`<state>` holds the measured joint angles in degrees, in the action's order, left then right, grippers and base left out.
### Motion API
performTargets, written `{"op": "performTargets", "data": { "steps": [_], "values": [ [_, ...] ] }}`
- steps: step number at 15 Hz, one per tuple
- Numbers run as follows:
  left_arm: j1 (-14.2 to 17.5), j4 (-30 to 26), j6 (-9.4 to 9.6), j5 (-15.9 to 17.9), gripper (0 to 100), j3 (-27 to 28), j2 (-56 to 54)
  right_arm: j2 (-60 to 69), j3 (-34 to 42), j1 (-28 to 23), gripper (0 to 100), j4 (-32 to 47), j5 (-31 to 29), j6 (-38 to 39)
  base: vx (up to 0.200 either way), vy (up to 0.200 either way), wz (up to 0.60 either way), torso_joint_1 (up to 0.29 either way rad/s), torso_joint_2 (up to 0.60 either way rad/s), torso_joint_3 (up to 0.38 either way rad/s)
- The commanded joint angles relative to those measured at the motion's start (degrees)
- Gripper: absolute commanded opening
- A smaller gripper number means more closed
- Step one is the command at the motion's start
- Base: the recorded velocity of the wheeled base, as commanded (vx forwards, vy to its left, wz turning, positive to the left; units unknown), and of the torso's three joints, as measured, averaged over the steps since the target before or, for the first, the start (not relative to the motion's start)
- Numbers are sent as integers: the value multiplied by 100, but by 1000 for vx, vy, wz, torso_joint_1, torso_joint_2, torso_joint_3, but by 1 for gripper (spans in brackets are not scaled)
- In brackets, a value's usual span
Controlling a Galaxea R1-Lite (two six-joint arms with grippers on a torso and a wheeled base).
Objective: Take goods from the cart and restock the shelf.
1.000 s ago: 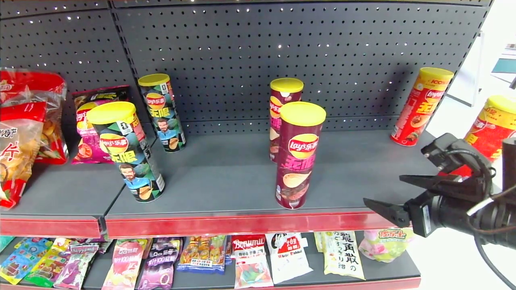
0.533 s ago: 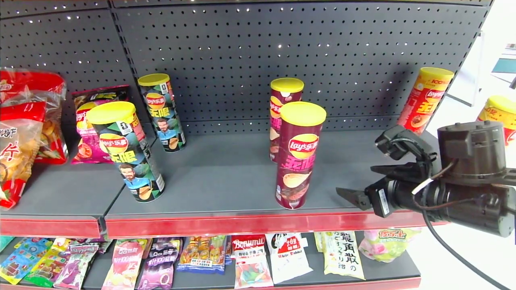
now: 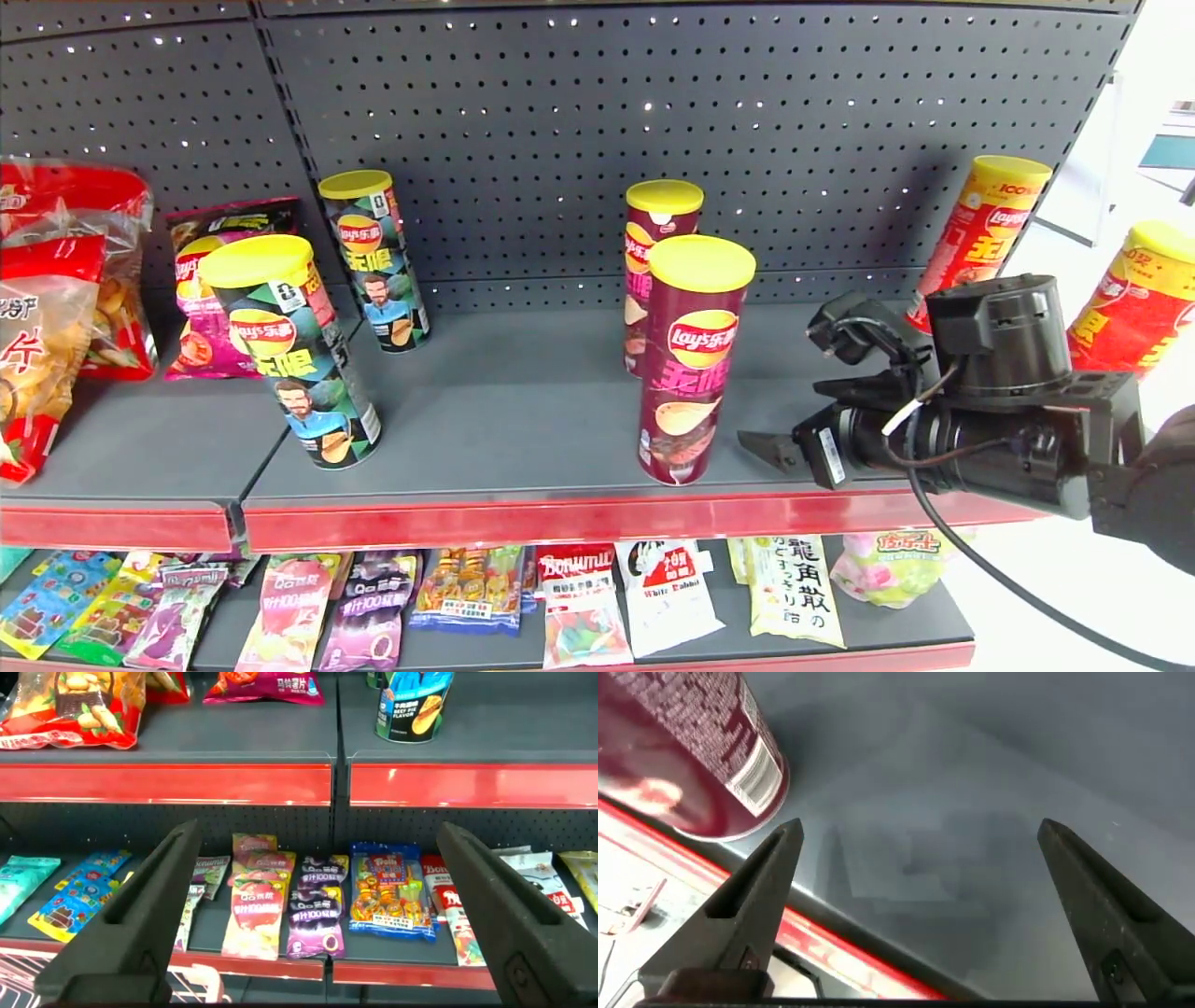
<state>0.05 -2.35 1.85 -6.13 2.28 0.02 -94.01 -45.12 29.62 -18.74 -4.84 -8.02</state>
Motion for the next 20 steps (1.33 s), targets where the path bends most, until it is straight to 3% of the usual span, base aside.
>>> {"op": "performTargets", "data": {
  "steps": [1, 20],
  "values": [
    [4, -2, -1, -2, 100, 1, -2, -205, -138, 52, 100, 2, 1, -6, 0, 0, 0, 0, 0, 0],
    [4, -2, -1, -2, 100, 1, -2, -583, -498, 272, 100, -86, -8, 2, 0, 0, 0, 0, 0, 0]
  ]
}}
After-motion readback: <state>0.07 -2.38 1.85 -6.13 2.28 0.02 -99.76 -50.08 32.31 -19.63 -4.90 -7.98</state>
